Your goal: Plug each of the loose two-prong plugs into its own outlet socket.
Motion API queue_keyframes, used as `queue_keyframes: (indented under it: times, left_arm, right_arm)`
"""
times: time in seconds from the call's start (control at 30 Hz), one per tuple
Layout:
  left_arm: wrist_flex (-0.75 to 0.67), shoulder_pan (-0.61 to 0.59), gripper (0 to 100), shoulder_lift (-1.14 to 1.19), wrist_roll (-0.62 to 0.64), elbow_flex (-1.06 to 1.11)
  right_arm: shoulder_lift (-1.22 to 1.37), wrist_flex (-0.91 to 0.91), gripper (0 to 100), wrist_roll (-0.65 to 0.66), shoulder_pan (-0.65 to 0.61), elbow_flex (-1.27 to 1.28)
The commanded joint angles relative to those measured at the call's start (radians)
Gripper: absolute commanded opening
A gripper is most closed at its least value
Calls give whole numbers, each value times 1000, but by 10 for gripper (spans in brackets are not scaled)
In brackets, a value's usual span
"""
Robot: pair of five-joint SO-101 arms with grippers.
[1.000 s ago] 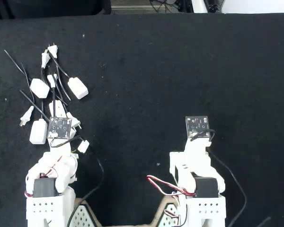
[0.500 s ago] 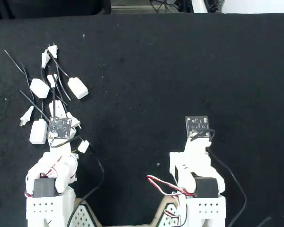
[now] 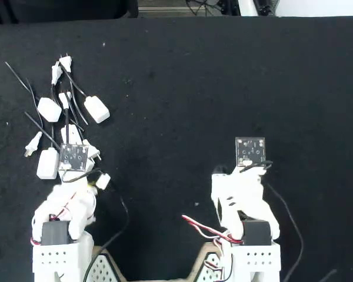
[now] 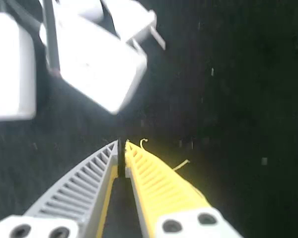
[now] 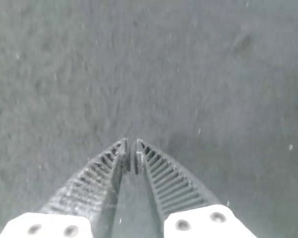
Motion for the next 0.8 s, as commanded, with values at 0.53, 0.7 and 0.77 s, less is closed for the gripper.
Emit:
queue_keyframes:
  times: [0.53,0.7,0.77]
  left_arm:
    - [-319,-535,188,2,-20,-575]
    - [-203,-530,188,5,-25,-877]
    - [-203,-536,189,5,-26,-923]
  right_arm:
    - [-96,25,12,376,21,-826]
    - [-93,92,12,384,23,-1260]
    - [-85,89,12,384,23,-1365]
